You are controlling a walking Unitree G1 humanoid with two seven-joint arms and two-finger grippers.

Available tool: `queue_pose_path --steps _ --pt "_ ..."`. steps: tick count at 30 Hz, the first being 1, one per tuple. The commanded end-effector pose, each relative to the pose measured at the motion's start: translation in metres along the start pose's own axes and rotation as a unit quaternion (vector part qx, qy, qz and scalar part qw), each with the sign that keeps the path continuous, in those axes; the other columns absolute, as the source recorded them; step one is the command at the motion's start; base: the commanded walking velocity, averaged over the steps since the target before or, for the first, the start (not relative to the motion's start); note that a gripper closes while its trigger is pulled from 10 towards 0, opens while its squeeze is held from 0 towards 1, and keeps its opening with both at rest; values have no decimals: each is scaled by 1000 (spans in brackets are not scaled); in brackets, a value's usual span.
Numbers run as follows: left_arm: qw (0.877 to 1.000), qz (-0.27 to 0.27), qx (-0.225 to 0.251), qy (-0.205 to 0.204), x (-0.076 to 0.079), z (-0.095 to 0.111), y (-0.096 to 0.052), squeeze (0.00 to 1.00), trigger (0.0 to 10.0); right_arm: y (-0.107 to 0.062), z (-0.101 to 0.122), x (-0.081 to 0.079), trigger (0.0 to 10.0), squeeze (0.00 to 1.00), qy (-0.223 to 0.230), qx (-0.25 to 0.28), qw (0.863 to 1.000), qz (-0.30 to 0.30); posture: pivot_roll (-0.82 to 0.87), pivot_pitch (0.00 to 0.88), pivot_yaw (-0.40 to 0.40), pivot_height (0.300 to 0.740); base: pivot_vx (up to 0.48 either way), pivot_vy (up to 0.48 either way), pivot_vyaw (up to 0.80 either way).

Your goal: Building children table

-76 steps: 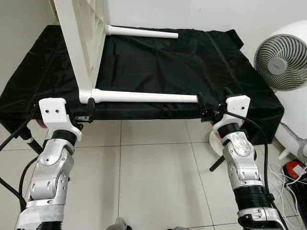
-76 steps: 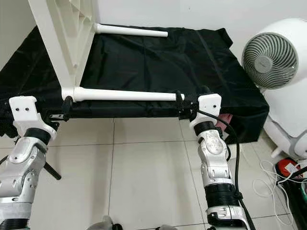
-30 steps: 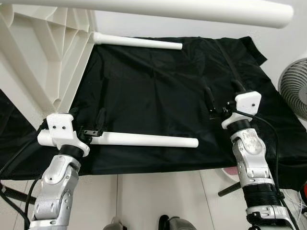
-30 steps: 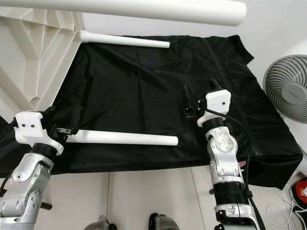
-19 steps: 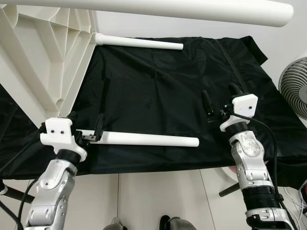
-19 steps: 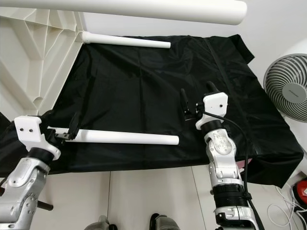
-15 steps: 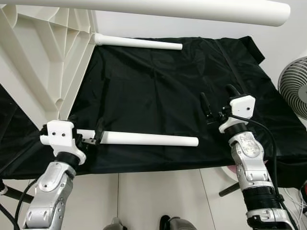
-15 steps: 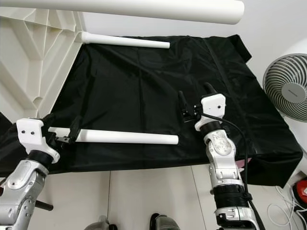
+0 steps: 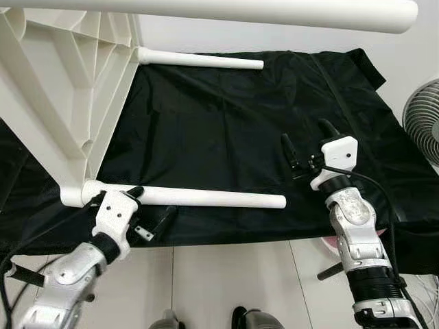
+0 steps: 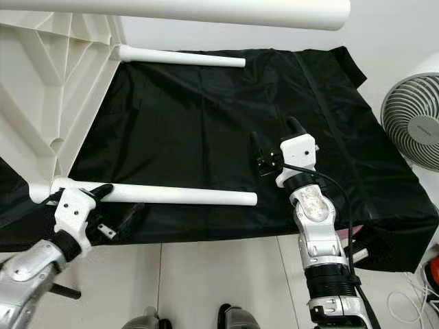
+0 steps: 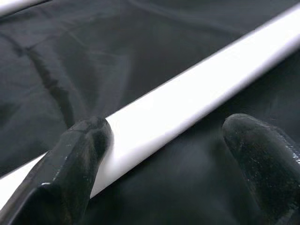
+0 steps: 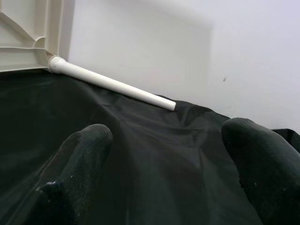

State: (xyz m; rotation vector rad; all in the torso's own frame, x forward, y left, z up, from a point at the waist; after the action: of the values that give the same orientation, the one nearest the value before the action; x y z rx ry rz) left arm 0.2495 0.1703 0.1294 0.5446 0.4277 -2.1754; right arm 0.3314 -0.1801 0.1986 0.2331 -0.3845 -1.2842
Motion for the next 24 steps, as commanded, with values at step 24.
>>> queue_pose_path --steps 24 --pt "995 72 23 58 -23 11 66 0 10000 8 9 8 10000 0 -11 12 1000 -26 -45 131 63 740 0 0 0"
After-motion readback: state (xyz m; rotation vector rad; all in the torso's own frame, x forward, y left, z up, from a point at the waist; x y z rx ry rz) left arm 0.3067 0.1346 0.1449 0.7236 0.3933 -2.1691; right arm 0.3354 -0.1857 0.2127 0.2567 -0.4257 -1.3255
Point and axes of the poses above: a point about 5 cm out from each wrist's last joint towards the gripper, its own y axis pointing out of the wrist towards the gripper, its own z axis along the axis of the wrist's last joint, x = y × z, the point moved 2 cm from there along y, pointing out of the wrist towards the gripper, and after that the axes turned 12 degrees about y, right-handed, at the moved point
